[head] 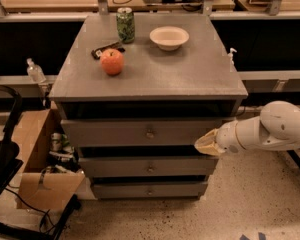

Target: Close top drawer

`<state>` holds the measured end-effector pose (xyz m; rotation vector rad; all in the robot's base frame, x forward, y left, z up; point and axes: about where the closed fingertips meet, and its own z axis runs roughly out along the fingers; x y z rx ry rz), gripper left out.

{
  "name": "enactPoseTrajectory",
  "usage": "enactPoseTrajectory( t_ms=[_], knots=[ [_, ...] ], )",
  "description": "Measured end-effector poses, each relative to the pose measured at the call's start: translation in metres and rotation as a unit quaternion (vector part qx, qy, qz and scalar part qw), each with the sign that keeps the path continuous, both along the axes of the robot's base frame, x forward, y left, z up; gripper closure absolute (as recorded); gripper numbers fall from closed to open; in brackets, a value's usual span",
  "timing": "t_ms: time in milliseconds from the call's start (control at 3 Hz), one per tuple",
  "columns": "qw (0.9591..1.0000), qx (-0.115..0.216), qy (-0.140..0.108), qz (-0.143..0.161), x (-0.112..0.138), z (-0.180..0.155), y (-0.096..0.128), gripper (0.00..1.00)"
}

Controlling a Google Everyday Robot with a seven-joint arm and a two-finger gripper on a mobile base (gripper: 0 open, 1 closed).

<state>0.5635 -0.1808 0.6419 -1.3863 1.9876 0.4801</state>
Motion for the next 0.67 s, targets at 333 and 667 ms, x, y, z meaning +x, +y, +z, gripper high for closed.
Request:
enactPoseTrajectory(
  t_ms=[333, 667],
  knots=[
    [1.0, 0.001, -0.003, -0.007, 0.0578, -0.0077, -0.0065, 1.0],
    [1.0, 0.001, -0.005, -0.007, 0.0592, -0.0076, -0.0053, 1.0]
  ],
)
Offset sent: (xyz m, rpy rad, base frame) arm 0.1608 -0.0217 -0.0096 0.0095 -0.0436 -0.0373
